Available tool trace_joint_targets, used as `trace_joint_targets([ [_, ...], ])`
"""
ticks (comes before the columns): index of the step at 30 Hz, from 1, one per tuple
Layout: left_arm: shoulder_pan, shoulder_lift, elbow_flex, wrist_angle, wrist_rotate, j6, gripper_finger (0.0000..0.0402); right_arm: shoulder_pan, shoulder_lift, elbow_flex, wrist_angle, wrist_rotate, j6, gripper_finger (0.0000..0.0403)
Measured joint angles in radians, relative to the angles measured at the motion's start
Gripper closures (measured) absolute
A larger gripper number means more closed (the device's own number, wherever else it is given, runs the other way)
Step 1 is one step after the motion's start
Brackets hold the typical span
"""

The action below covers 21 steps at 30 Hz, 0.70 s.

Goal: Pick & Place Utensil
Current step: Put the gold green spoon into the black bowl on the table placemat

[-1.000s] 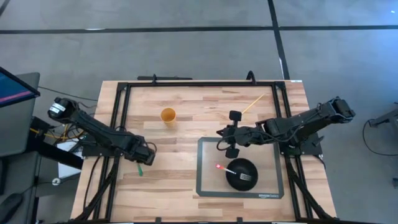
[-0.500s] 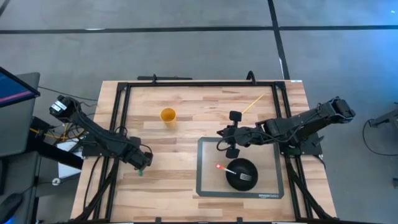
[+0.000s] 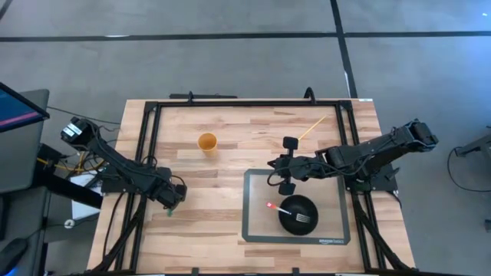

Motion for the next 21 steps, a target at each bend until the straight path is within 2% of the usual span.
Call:
trace_joint_targets([
  [9, -0.003, 0.02, -0.016, 0.012, -0.082, 0.009, 0.0386, 0.0, 0.0, 0.0, 0.0, 0.0, 0.0, 0.0403],
  [17, -0.002, 0.024, -0.027, 0.082, -0.228, 0.086, 0.0382, 0.0, 0.0, 0.0, 0.0, 0.0, 0.0, 0.0403],
  [21, 0.0, 0.029, -0.032, 0.209, -0.339, 0.155, 0.0391, 0.0, 0.0, 0.0, 0.005, 0.0, -0.001, 0.0403],
])
